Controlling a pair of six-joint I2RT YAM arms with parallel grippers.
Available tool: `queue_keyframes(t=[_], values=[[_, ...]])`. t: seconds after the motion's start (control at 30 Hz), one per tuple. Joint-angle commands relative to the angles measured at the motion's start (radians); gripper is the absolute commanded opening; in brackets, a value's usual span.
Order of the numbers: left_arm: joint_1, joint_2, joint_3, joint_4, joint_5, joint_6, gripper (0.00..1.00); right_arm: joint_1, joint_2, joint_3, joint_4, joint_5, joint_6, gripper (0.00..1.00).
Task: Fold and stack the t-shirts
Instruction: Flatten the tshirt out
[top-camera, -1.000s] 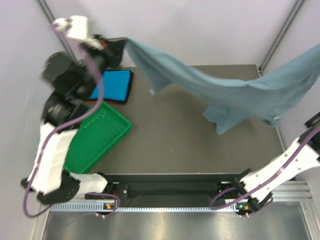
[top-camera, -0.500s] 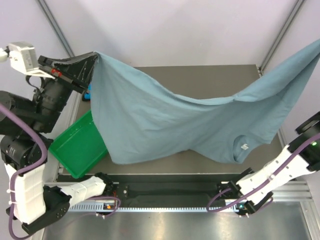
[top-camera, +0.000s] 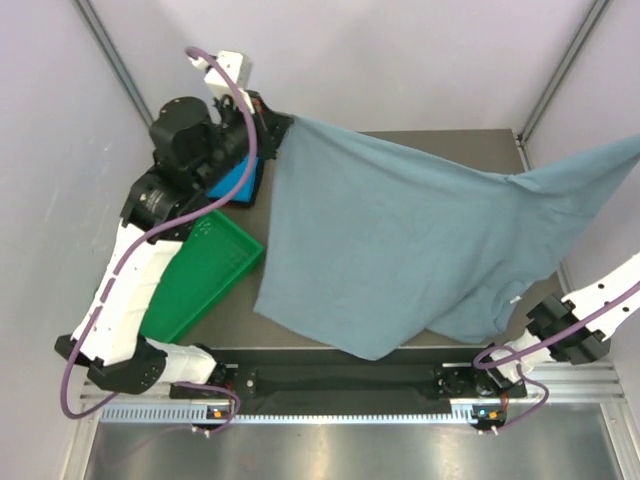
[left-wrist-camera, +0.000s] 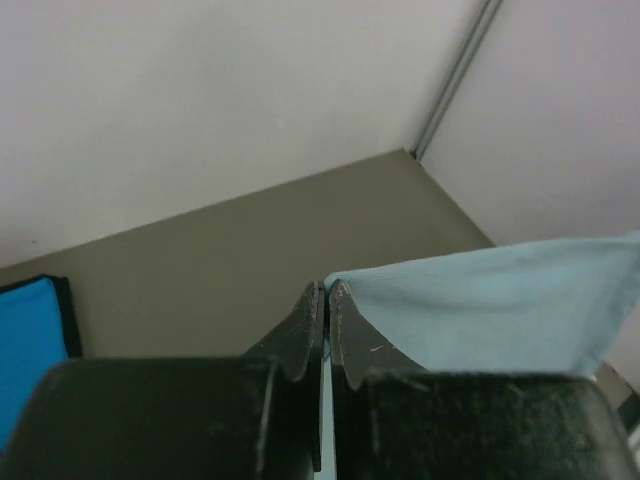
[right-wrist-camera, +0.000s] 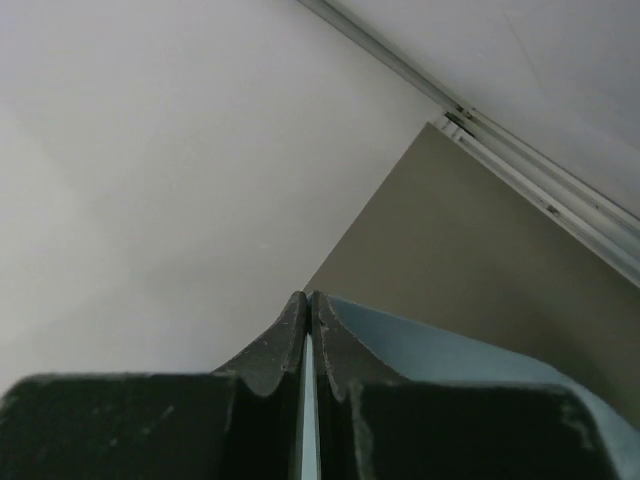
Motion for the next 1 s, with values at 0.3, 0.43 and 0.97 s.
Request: queue_keyframes(t=[0.3, 0.43, 0.97], values=[[0.002, -0.235, -0.13, 0.202, 0.225, -0.075, 0.0, -0.029, -0.339, 0.004, 0.354, -0.009, 0.209, 0.0], [0.002, -0.336, -0.194, 0.165, 0.218, -0.098, 0.0, -0.026, -0.407, -0.016, 0.353, -0.049, 0.235, 0.0], [0.049, 0.013, -0.229, 0.208, 0.057, -0.089, 0.0, 0.289, 0.048, 0.092, 0.282, 0.248, 0.084, 0.0]])
